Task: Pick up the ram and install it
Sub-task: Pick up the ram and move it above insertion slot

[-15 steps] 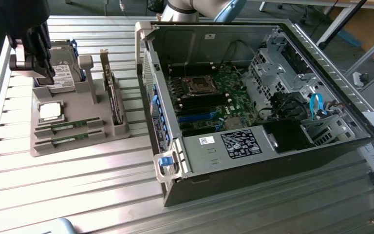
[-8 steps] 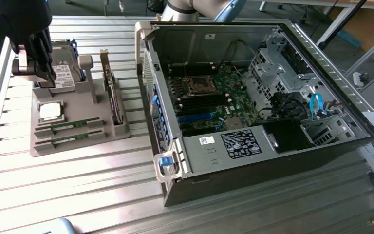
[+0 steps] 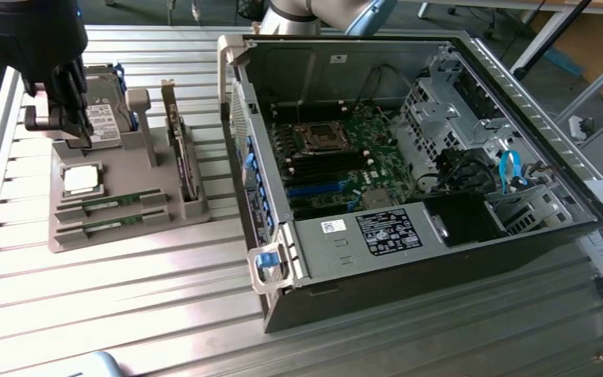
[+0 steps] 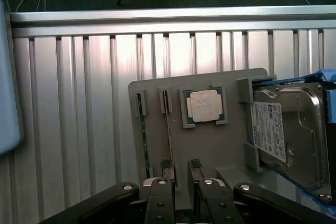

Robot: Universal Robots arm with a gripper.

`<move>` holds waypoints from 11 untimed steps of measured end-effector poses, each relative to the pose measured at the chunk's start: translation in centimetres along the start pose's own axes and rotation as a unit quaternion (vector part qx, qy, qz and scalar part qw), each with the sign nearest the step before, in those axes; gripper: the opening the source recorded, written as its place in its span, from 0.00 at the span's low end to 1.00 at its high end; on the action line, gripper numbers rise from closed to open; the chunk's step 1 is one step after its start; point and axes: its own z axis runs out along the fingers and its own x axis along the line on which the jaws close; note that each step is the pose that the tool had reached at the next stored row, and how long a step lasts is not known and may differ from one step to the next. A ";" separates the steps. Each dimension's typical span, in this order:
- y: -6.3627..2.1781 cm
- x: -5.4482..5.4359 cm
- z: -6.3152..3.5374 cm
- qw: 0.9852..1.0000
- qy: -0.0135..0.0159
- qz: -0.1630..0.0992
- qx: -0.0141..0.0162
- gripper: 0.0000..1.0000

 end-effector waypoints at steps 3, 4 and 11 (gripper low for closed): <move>-0.01 0.0 0.34 1.000 0.000 0.000 0.000 0.25; -0.01 0.0 0.44 1.000 0.000 0.000 0.000 0.25; -0.04 0.1 1.03 1.000 0.000 0.000 0.000 0.25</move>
